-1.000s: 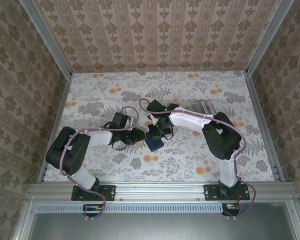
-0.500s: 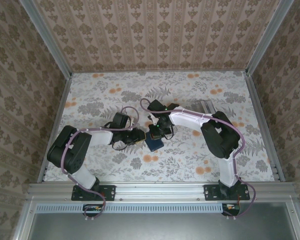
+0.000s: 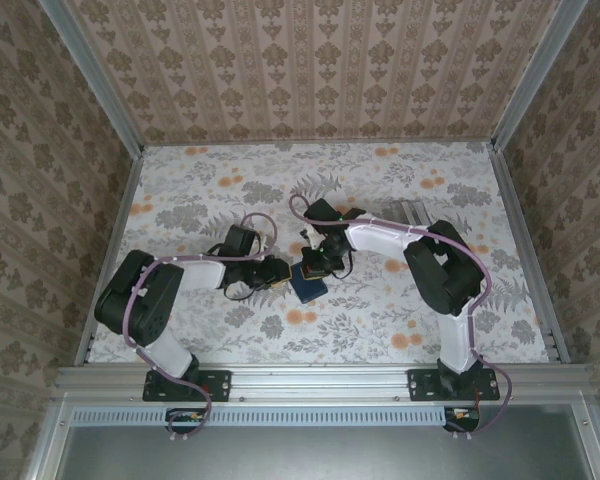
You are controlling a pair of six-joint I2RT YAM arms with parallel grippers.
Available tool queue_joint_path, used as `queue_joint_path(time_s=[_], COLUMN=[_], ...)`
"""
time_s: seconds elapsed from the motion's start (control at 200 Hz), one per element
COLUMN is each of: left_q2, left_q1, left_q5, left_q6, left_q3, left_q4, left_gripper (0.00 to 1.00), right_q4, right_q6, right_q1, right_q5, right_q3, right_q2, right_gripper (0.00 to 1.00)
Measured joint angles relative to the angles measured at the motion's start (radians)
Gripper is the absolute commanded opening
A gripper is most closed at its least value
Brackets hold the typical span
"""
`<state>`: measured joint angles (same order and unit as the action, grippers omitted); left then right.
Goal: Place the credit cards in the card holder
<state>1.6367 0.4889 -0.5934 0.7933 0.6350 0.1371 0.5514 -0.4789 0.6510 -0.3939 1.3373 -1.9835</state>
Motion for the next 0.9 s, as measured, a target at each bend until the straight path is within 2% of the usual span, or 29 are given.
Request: queue_joint_path(time_s=[0.11,0.2,0.29,0.355,0.395,0.455,0.49,0.56,0.575,0.59,0.725,0.81,0.9], left_q2=[-0.018,-0.051,-0.086,-0.112,-0.129,-0.157,-0.176,-0.227,-0.243,-0.26,-0.44,-0.537,-0.616], left_q1=[-0.035,-0.075,-0.104,-0.116,-0.123,-0.133,-0.14,-0.15,-0.15,-0.15,-0.14,-0.123,-0.108], left_q5=[-0.005,-0.002,0.004,0.012,0.018,0.029,0.043,0.093,0.113,0.127,0.297,0.418,0.568], left_q6=[-0.005,-0.014,-0.024,-0.028,-0.036,-0.057,-0.075,-0.115,-0.121,-0.137,-0.227,-0.288,-0.357], left_q3=[-0.005,-0.004,0.01,0.018,0.026,0.042,0.056,0.087,0.093,0.097,0.103,0.092,0.059], left_q4=[0.006,0.006,0.006,0.013,0.013,0.005,-0.013,-0.058,-0.068,-0.077,-0.13,-0.141,-0.151], left_gripper=[0.35,0.37,0.42,0.46,0.51,0.66,0.77,0.86,0.97,1.0,1.0,1.0,1.0], right_q4=[-0.036,-0.093,-0.153,-0.198,-0.228,-0.281,-0.314,-0.393,-0.419,-0.436,-0.658,-0.776,-0.823], right_q6=[-0.016,-0.042,-0.068,-0.075,-0.075,-0.059,-0.048,-0.018,-0.01,-0.003,0.076,0.169,0.268], right_q1=[0.002,0.001,-0.002,-0.003,-0.003,-0.003,-0.003,-0.004,-0.004,-0.005,-0.045,-0.115,-0.175], right_q5=[0.011,0.077,0.167,0.241,0.294,0.383,0.438,0.55,0.584,0.61,0.837,0.887,0.906], right_q3=[-0.024,-0.055,-0.084,-0.101,-0.117,-0.154,-0.185,-0.274,-0.304,-0.328,-0.591,-0.742,-0.85], right_q2=[0.028,0.089,0.184,0.269,0.332,0.441,0.509,0.655,0.695,0.73,0.986,1.052,1.052], right_gripper=[0.43,0.62,0.72,0.85,0.91,0.99,1.0,1.0,1.0,1.0,1.0,1.0,1.0])
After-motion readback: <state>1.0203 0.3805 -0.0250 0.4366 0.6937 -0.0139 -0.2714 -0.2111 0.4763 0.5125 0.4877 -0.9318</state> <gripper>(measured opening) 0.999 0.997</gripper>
